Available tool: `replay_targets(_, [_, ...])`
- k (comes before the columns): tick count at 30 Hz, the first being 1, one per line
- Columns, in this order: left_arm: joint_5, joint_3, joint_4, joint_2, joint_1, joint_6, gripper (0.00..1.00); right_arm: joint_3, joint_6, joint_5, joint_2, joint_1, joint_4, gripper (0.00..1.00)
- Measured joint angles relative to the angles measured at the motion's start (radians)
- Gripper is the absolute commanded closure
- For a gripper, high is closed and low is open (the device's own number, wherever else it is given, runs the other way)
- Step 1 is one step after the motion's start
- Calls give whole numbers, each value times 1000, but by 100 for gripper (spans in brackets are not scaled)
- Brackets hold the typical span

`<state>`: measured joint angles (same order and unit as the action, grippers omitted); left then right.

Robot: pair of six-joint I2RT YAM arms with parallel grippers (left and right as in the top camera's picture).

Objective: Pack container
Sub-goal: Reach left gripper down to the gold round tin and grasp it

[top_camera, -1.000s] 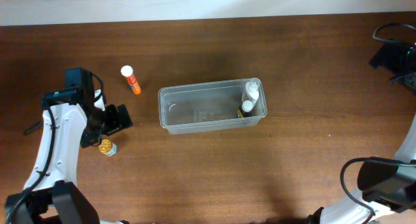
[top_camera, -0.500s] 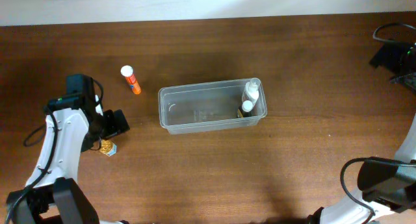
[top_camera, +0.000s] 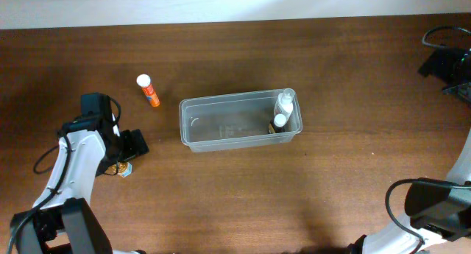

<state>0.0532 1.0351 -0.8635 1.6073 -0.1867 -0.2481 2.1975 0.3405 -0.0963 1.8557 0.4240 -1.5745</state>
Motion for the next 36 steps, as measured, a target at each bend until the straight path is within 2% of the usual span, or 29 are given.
replay_targets(11, [8, -18, 26, 74, 0, 0, 2, 0, 0, 0, 0, 0, 0, 2])
replay_targets(14, [11, -18, 40, 95, 0, -1, 11, 0, 0, 0, 0, 0, 0, 2])
replay_targets(15, [11, -18, 43, 103, 0, -1, 19, 0, 0, 0, 0, 0, 0, 2])
replay_targets(19, [16, -19, 49, 126, 0, -7, 33, 0, 0, 0, 0, 0, 0, 2])
replay_targets(28, [15, -19, 74, 136, 0, -6, 48, 0, 0, 0, 0, 0, 0, 2])
replay_targets(36, [14, -19, 76, 136, 0, -6, 57, 0, 0, 0, 0, 0, 0, 2])
